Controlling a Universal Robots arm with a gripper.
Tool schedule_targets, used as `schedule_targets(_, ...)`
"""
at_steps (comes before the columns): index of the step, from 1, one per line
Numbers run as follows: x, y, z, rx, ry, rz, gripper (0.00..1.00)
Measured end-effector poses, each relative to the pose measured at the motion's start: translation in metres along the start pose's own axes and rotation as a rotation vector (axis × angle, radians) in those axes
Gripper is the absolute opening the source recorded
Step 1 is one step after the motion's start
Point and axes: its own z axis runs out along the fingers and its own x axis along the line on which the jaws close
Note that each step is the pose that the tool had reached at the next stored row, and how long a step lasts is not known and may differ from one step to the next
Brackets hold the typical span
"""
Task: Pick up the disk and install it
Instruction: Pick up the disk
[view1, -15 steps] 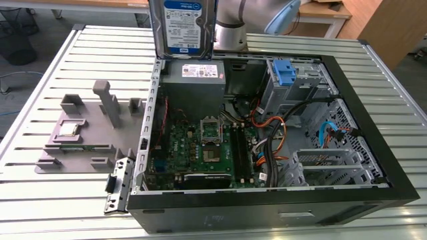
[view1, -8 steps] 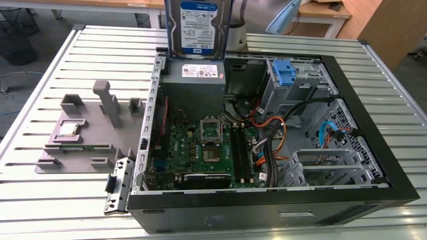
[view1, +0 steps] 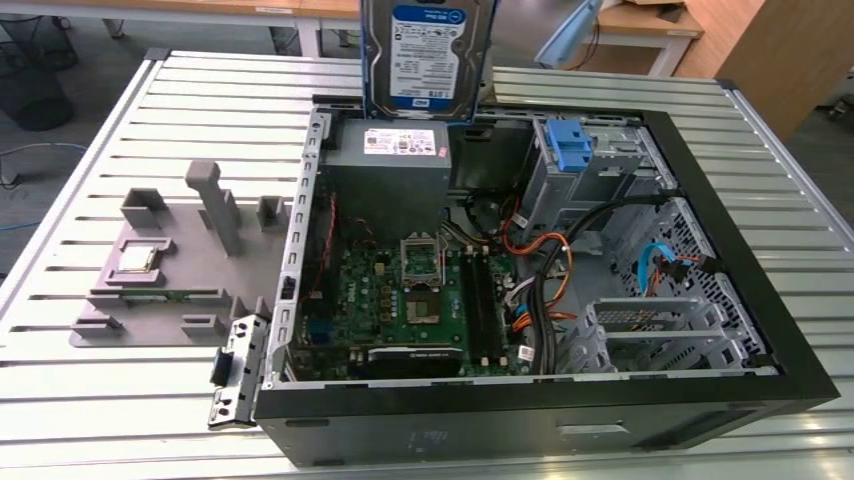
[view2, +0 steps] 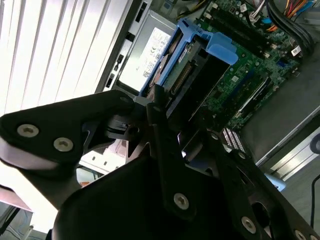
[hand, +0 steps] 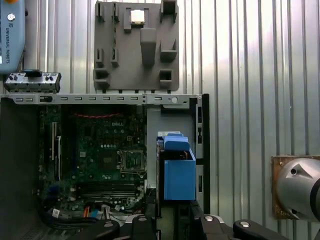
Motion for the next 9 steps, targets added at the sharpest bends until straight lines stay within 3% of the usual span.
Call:
schedule_targets(1,-0.0002,-0.0061,-0.0002,-0.0001,0.0,0.0,0.35)
schedule_targets(9,-0.0007,-0.0338,-0.0008,-0.0006,0.0,0.0,0.35)
